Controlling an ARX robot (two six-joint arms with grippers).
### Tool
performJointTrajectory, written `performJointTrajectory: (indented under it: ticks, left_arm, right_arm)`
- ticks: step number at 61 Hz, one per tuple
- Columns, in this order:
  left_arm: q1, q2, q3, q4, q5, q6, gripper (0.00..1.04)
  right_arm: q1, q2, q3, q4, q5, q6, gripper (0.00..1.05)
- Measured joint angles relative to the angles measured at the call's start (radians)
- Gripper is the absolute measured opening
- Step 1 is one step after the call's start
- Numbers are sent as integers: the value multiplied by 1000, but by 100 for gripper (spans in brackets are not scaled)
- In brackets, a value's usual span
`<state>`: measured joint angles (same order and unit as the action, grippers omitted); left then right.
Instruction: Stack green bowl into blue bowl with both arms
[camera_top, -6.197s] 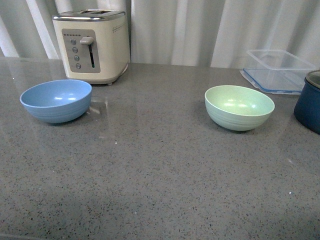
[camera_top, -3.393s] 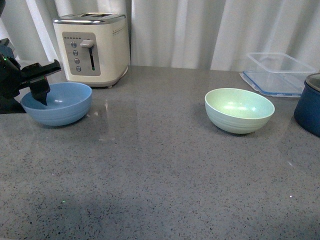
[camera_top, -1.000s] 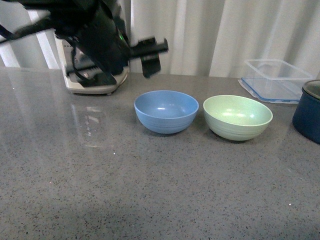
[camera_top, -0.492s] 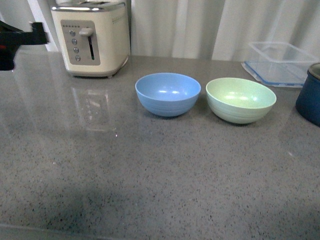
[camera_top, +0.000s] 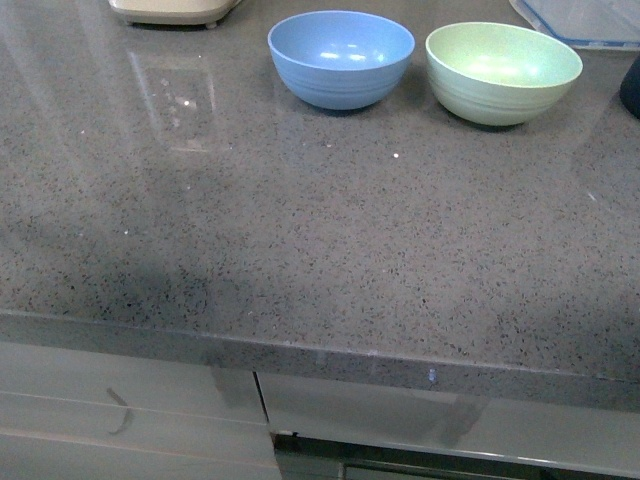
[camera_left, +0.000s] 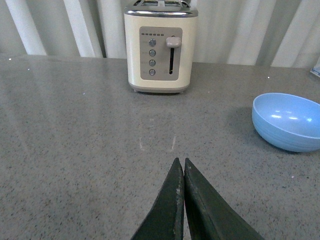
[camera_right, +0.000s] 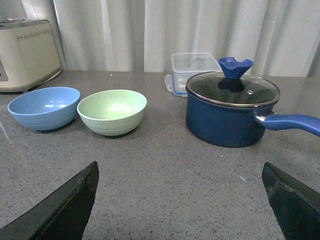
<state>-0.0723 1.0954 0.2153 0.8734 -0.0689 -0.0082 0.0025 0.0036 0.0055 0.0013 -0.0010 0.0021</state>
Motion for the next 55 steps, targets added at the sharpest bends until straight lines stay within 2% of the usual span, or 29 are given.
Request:
performJointTrajectory:
  ticks: [4, 11, 28, 36, 55]
  left_arm:
    - [35, -38, -27, -13, 55, 0, 4]
    - [68, -107, -69, -41, 62, 0, 4]
    - [70, -282, -142, -144, 67, 0, 4]
    - [70, -310, -190, -119, 66, 0, 4]
    - [70, -529, -194, -316, 67, 0, 4]
  right_arm:
    - [0, 0, 0, 0, 0, 0, 95]
    - [0, 0, 0, 0, 0, 0, 95]
    - [0, 0, 0, 0, 0, 0, 95]
    - [0, 0, 0, 0, 0, 0, 95]
    - [0, 0, 0, 0, 0, 0, 95]
